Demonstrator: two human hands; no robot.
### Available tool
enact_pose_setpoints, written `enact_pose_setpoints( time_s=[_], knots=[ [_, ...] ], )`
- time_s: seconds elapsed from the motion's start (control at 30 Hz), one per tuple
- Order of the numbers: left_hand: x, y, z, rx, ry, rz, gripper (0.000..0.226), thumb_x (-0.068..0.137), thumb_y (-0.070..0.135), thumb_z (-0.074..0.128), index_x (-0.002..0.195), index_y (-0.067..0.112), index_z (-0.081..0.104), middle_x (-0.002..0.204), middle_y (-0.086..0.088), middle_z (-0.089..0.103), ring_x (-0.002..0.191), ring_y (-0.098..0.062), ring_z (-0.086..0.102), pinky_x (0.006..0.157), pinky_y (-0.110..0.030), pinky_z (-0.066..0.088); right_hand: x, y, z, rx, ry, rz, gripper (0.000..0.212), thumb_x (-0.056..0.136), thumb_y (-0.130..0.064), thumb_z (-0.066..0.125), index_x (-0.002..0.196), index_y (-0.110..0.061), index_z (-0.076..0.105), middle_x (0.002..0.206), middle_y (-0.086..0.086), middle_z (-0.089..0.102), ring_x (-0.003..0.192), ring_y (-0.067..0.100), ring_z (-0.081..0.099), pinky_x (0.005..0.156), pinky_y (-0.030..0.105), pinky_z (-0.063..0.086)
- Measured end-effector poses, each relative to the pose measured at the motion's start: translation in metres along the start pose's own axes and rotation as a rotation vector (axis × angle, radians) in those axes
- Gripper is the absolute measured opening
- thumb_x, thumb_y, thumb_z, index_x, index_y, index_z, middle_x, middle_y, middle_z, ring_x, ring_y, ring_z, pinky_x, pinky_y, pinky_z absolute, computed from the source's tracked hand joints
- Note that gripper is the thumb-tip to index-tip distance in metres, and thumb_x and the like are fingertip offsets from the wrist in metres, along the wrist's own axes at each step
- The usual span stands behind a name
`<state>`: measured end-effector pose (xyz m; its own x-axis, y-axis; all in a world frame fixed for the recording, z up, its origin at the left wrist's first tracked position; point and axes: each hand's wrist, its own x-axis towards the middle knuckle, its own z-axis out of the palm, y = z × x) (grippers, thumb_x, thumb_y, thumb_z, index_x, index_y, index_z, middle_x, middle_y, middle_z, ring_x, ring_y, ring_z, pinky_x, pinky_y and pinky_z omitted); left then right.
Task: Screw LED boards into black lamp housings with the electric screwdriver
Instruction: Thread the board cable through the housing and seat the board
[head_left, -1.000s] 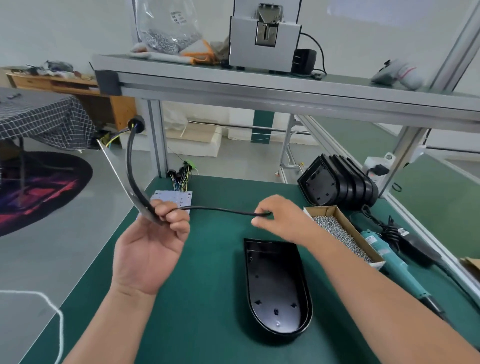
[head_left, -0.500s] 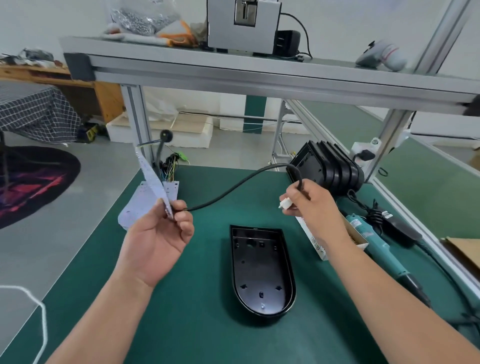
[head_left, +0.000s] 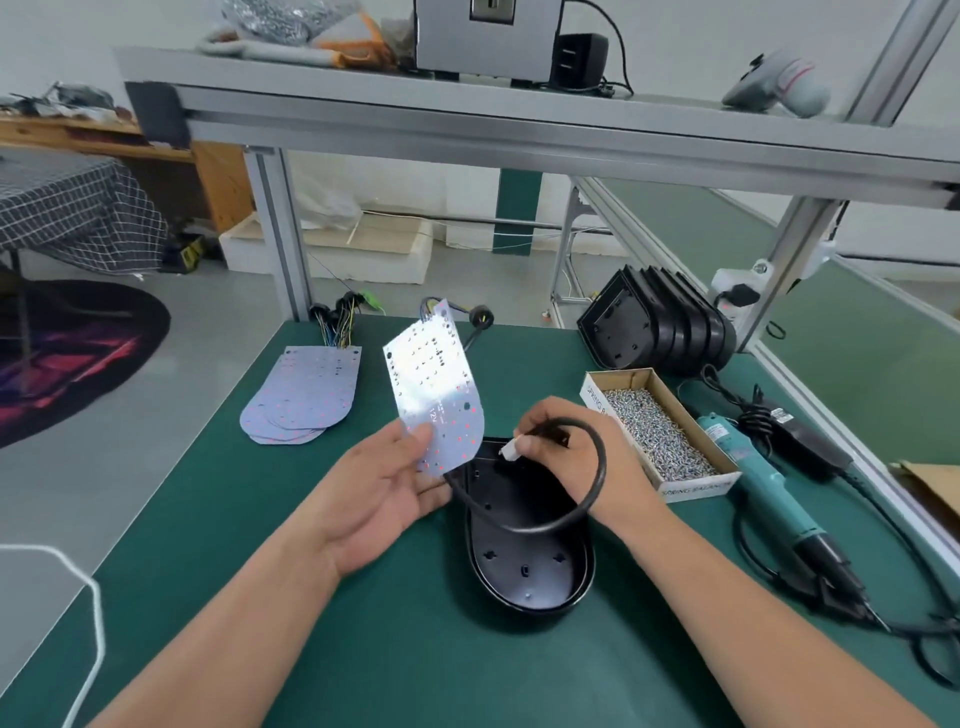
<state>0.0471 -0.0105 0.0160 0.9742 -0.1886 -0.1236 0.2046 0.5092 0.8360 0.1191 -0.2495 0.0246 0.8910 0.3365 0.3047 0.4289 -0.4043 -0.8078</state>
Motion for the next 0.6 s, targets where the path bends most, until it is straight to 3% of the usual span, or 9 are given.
enact_pose_setpoints(
  time_s=[0.17,0.23,0.33,0.47,0.6],
  knots=[
    [0.004,-0.004,0.001,-0.052,-0.063,0.002,0.048,0.106,0.033,0.055,0.151,0.016,0.049,0.147,-0.018,0.062,0.12,-0.04,0.067,0.092,-0.05,0.058,-0.002,0.001,-0.003,-0.09,-0.047,-0.101,0.016,0.084,-0.011,0.085,0.086,-0.022,0.073,0.086,-0.008,0.07,0.087,0.016,0.067,0.077,0.029,0.051],
    [0.005,-0.006,0.002,-0.042,-0.029,0.016,0.049,0.108,0.031,0.052,0.153,0.012,0.047,0.148,-0.02,0.061,0.124,-0.043,0.063,0.096,-0.055,0.057,-0.004,0.002,-0.009,-0.116,-0.079,-0.141,0.015,0.085,-0.009,0.085,0.087,-0.019,0.073,0.087,-0.006,0.068,0.087,0.016,0.066,0.078,0.028,0.05],
    [0.007,-0.007,0.003,-0.023,0.019,0.025,0.051,0.108,0.027,0.051,0.156,0.009,0.045,0.151,-0.02,0.058,0.133,-0.048,0.052,0.113,-0.067,0.045,-0.007,0.001,-0.018,-0.152,-0.106,-0.181,0.014,0.086,-0.008,0.083,0.088,-0.018,0.073,0.088,-0.007,0.064,0.086,0.017,0.065,0.076,0.023,0.047],
    [0.007,-0.007,0.005,-0.072,0.035,0.066,0.06,0.102,0.027,0.061,0.155,0.005,0.045,0.147,-0.019,0.061,0.134,-0.045,0.057,0.115,-0.063,0.045,-0.01,-0.004,-0.021,-0.225,-0.126,-0.206,0.011,0.088,-0.012,0.082,0.089,-0.02,0.074,0.089,-0.008,0.065,0.087,0.014,0.065,0.079,0.038,0.053],
    [0.006,-0.008,0.009,-0.063,0.003,0.109,0.054,0.106,0.023,0.055,0.156,0.003,0.044,0.156,-0.022,0.053,0.141,-0.042,0.053,0.117,-0.065,0.042,-0.008,-0.01,-0.014,-0.279,-0.063,-0.24,0.008,0.087,-0.015,0.083,0.088,-0.017,0.075,0.085,-0.005,0.065,0.087,0.018,0.063,0.079,0.045,0.051]
  ],
)
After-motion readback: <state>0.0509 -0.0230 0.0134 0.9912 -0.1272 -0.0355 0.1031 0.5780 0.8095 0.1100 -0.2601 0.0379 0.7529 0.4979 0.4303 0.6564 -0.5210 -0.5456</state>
